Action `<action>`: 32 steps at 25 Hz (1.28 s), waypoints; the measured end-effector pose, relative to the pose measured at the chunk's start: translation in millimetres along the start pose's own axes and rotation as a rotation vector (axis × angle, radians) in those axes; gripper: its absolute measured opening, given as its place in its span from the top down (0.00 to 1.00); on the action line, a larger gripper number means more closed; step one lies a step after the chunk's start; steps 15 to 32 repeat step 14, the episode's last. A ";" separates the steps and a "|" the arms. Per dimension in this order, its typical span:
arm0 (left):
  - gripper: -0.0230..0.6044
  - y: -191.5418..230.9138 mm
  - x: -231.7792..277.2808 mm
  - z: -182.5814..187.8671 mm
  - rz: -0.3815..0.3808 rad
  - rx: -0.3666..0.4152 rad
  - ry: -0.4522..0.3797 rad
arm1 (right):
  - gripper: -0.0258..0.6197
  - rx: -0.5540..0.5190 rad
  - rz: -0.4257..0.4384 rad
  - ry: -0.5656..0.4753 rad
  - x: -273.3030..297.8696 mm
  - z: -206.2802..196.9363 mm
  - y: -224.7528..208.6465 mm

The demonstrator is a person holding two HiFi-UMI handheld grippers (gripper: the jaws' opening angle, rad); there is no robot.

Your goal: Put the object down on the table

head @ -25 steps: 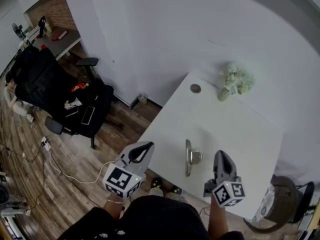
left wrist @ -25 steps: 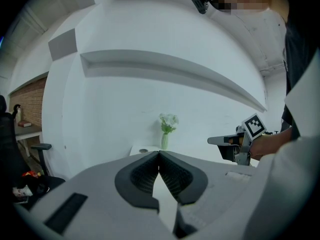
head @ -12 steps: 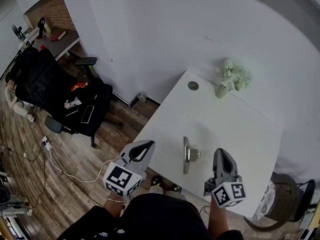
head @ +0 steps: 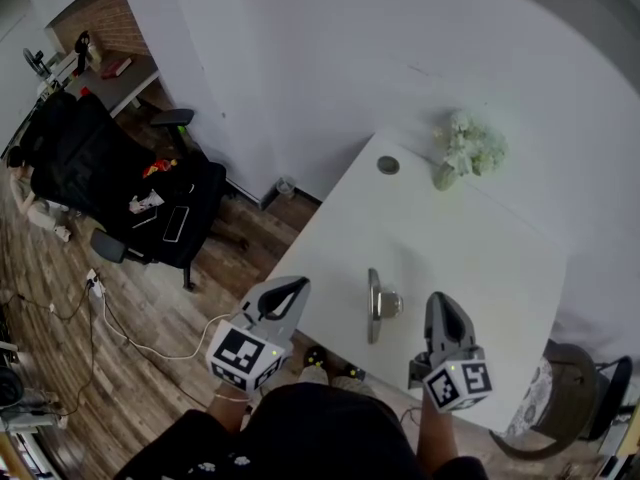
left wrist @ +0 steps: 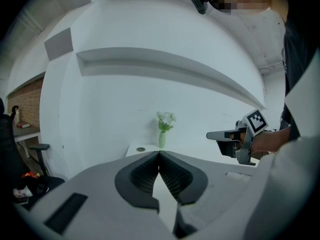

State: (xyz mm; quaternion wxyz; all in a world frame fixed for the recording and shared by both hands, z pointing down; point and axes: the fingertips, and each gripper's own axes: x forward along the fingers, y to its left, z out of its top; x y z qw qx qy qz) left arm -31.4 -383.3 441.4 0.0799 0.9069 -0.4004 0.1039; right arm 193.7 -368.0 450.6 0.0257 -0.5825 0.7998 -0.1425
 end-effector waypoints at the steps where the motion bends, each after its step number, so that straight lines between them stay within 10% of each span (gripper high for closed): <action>1: 0.97 -0.1 0.9 -0.6 -0.001 -0.001 0.000 | 0.96 0.002 0.000 0.002 0.3 -0.9 -0.7; 32: 0.97 2.2 7.8 -0.7 0.000 0.002 0.010 | 0.96 -0.004 -0.005 0.017 5.2 -3.8 -5.7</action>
